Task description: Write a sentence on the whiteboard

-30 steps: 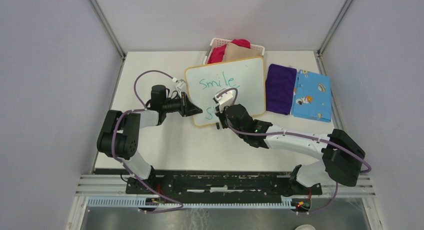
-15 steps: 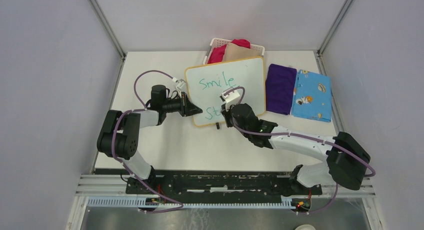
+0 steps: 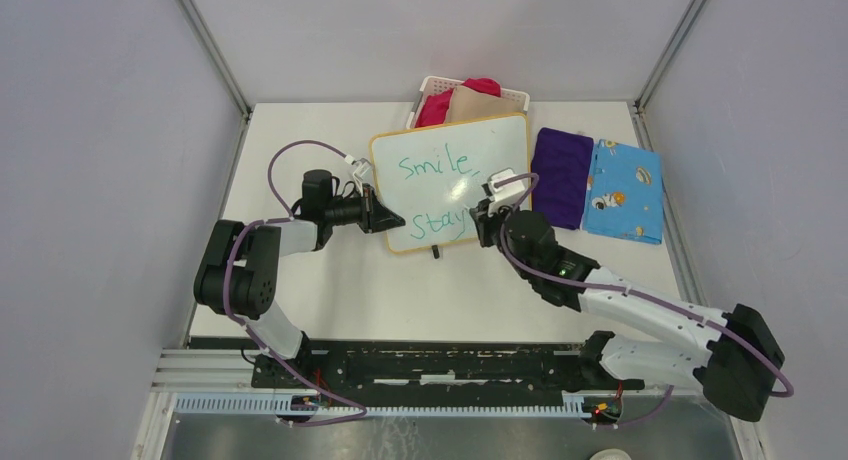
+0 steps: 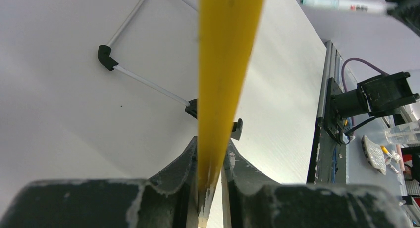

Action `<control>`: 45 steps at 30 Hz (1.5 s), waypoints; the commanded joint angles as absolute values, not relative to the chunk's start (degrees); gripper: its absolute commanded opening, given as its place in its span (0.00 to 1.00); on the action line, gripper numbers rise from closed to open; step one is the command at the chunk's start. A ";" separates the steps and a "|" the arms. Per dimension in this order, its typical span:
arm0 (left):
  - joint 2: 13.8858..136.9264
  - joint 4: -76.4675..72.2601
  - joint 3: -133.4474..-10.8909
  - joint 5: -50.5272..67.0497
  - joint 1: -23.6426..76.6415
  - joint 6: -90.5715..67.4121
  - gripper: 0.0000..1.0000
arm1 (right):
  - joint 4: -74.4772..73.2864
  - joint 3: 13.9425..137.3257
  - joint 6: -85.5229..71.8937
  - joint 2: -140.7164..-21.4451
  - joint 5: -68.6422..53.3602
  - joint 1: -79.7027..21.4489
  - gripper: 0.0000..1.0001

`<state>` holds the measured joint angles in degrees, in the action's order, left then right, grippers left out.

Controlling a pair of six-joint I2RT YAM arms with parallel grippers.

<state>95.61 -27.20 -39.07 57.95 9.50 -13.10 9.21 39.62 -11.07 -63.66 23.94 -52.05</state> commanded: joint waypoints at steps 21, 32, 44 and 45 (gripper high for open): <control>97.64 -18.90 -38.87 51.86 10.99 -8.42 0.02 | 18.29 31.22 -10.70 -59.50 29.94 -45.92 0.00; 97.73 -18.90 -38.71 51.67 11.07 -8.45 0.02 | 18.36 27.32 -11.69 -54.80 27.06 -45.87 0.00; 97.97 -18.90 -38.70 51.54 11.07 -8.37 0.02 | 18.29 25.66 -8.99 -51.26 24.30 -45.82 0.00; 97.99 -18.90 -38.69 51.64 11.07 -8.43 0.02 | 18.37 25.74 -8.78 -51.34 23.91 -45.86 0.00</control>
